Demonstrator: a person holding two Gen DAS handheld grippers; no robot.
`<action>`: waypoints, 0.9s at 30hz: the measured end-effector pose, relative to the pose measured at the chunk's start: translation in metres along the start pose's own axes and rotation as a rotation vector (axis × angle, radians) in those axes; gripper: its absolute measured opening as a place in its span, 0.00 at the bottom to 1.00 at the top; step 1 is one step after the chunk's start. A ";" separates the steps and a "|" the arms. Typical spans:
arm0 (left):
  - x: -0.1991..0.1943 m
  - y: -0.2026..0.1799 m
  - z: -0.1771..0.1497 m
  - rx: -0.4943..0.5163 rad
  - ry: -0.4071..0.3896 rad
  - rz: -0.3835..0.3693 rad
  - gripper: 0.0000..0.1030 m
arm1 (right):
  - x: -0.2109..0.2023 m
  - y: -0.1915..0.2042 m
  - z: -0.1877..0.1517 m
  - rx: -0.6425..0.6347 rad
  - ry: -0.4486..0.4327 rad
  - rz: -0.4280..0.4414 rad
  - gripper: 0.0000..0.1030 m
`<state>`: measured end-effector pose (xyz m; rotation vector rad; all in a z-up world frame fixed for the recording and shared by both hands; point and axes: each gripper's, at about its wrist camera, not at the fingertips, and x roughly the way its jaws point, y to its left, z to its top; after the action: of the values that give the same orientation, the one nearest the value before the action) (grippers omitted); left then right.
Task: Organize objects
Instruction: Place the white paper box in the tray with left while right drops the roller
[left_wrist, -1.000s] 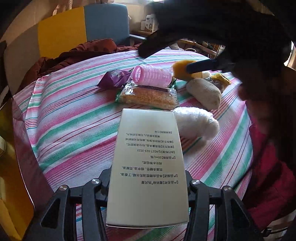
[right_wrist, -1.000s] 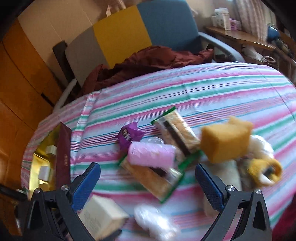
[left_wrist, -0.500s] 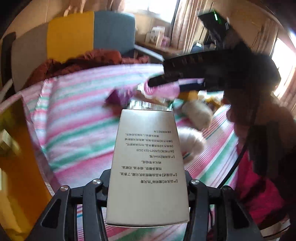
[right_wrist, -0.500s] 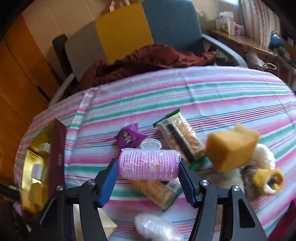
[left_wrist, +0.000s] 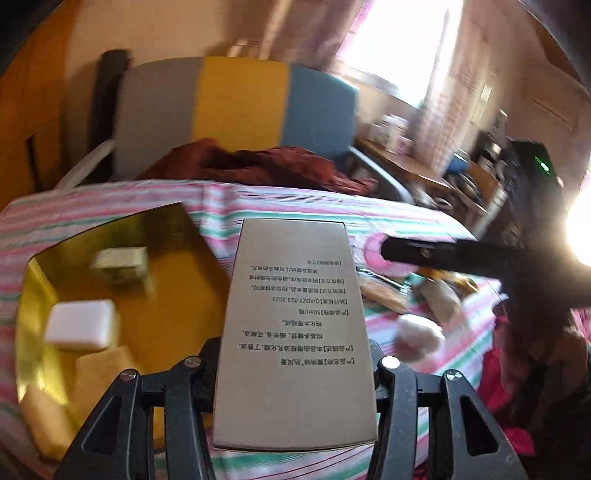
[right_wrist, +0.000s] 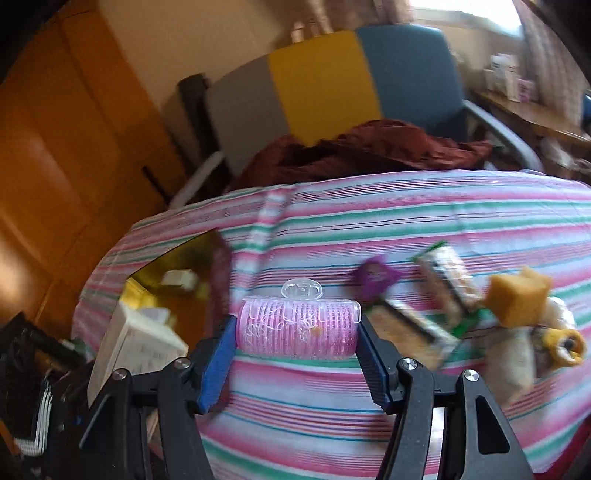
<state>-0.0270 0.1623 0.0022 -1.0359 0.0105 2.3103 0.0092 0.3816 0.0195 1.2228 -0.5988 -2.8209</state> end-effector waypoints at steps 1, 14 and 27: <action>-0.005 0.014 -0.003 -0.038 -0.005 0.025 0.50 | 0.005 0.010 0.000 -0.009 0.012 0.024 0.62; 0.002 0.101 -0.004 -0.323 0.006 0.085 0.50 | 0.082 0.109 0.018 -0.169 0.152 0.129 0.62; 0.034 0.118 -0.007 -0.432 0.096 0.061 0.53 | 0.143 0.137 0.057 -0.134 0.161 0.135 0.76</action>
<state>-0.1019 0.0817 -0.0523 -1.3722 -0.4420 2.3704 -0.1500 0.2516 0.0023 1.3150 -0.4580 -2.5755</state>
